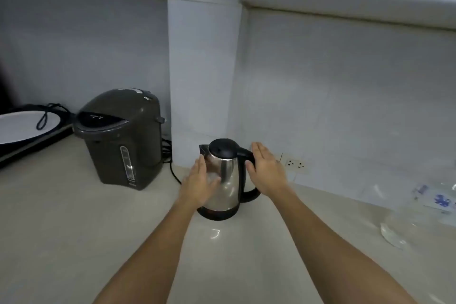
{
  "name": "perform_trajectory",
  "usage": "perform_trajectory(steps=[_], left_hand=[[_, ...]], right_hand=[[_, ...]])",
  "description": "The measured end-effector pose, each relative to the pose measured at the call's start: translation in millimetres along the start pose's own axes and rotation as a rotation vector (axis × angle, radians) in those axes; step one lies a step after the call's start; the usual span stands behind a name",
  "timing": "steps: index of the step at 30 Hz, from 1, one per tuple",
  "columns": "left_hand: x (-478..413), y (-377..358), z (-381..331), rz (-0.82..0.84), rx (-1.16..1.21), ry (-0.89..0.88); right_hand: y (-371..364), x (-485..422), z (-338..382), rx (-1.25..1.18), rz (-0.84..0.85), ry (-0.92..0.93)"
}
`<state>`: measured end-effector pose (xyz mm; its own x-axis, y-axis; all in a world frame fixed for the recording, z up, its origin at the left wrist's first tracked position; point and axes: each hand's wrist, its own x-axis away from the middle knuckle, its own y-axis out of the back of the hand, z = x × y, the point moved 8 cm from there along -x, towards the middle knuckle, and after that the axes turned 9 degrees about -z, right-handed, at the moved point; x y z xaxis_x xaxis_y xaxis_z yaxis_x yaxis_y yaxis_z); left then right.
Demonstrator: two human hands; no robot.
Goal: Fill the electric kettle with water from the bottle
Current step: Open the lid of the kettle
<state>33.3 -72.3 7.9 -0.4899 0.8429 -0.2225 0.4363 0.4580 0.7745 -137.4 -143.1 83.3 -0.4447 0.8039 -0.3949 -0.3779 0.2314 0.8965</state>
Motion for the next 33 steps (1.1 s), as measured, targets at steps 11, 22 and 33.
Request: perform_trajectory(steps=[11,22,33], left_hand=[[-2.1,-21.0,6.3,-0.054,0.200,0.013],[-0.4,-30.6,10.0,-0.081,0.322,0.013],[-0.5,-30.8,13.7,-0.105,0.352,0.009]], right_hand=[[-23.9,-8.8,5.5,-0.036,0.008,0.023],[-30.7,-16.5,-4.1,-0.187,-0.027,-0.034],[-25.5,-22.6,5.3,-0.230,-0.100,-0.098]])
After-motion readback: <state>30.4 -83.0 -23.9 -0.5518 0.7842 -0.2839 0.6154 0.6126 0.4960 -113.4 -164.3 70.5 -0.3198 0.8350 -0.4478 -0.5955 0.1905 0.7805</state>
